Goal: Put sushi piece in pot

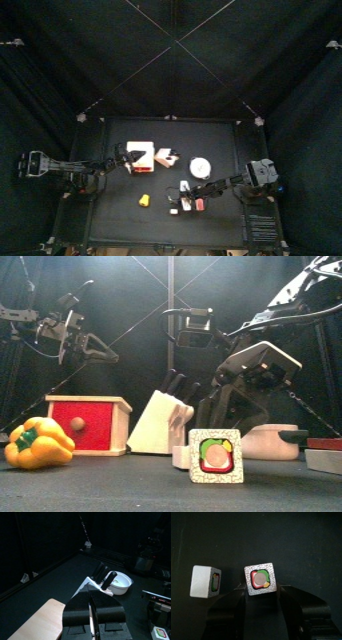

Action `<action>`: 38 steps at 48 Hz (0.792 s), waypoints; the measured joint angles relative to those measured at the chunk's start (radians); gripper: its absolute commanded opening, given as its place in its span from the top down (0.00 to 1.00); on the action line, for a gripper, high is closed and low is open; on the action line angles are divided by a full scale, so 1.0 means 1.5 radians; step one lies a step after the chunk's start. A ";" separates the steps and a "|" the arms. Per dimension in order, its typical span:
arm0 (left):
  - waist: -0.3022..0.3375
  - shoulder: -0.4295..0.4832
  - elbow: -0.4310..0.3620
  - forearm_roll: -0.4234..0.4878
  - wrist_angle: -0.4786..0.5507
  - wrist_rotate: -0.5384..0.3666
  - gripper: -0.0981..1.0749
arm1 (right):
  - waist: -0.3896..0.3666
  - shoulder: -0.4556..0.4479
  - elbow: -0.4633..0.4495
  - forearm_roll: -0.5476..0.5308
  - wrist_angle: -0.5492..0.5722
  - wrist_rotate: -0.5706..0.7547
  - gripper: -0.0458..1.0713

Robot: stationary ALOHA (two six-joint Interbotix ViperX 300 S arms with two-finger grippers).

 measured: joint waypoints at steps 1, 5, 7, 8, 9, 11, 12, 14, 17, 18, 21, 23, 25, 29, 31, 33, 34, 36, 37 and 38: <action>0.000 0.000 -0.001 0.000 0.000 0.001 0.73 | 0.000 0.000 0.000 0.000 0.000 0.000 0.45; 0.000 0.000 -0.001 0.000 0.000 0.000 0.73 | 0.000 -0.001 0.000 0.001 0.000 0.000 0.45; 0.000 0.000 -0.001 0.000 0.000 0.000 0.73 | 0.000 -0.003 0.000 0.003 0.000 0.000 0.45; 0.000 0.000 -0.001 0.000 0.000 0.000 0.73 | -0.001 -0.005 0.000 0.005 -0.001 0.001 0.45; 0.000 0.000 -0.001 0.000 -0.001 0.000 0.73 | -0.001 -0.009 0.000 0.008 0.000 0.000 0.45; 0.000 0.001 -0.001 0.000 0.000 0.000 0.73 | -0.003 -0.016 0.000 0.013 -0.001 0.002 0.45; 0.000 0.000 -0.001 0.000 0.000 0.000 0.73 | -0.004 -0.021 0.000 0.017 0.000 0.002 0.45; 0.000 0.001 -0.001 0.000 0.000 0.000 0.73 | -0.008 -0.034 0.000 0.027 -0.001 0.002 0.45; 0.000 0.001 -0.001 0.000 0.000 0.000 0.73 | -0.016 -0.053 0.002 0.038 0.000 0.002 0.45; 0.000 0.000 -0.001 -0.001 0.000 0.000 0.73 | -0.021 -0.061 0.004 0.042 0.000 0.002 0.45; 0.000 0.000 -0.001 0.000 0.000 0.000 0.73 | -0.034 -0.088 0.014 0.054 -0.001 0.002 0.45; 0.000 0.000 -0.001 0.000 0.000 0.000 0.73 | -0.043 -0.106 0.021 0.061 -0.001 0.003 0.45; 0.000 -0.002 -0.001 0.000 0.000 0.000 0.73 | -0.053 -0.127 0.033 0.070 -0.002 0.006 0.45; 0.000 -0.003 0.000 0.000 0.000 0.000 0.73 | -0.070 -0.172 0.052 0.079 -0.005 0.003 0.45; 0.000 -0.003 -0.001 0.000 -0.001 0.000 0.73 | -0.078 -0.193 0.063 0.082 -0.008 0.003 0.45; 0.000 -0.004 -0.001 -0.001 0.000 0.000 0.73 | -0.086 -0.217 0.078 0.084 -0.011 0.004 0.45; 0.000 -0.004 -0.001 0.000 0.000 0.000 0.73 | -0.090 -0.228 0.083 0.086 -0.012 0.004 0.45; 0.000 -0.004 -0.001 0.000 0.000 0.000 0.73 | -0.099 -0.252 0.094 0.093 -0.014 0.004 0.45; -0.001 -0.004 -0.001 0.000 0.000 -0.001 0.73 | -0.104 -0.264 0.101 0.097 -0.015 0.004 0.45; -0.001 -0.004 0.000 -0.001 0.000 0.000 0.73 | -0.108 -0.277 0.109 0.100 -0.016 0.004 0.45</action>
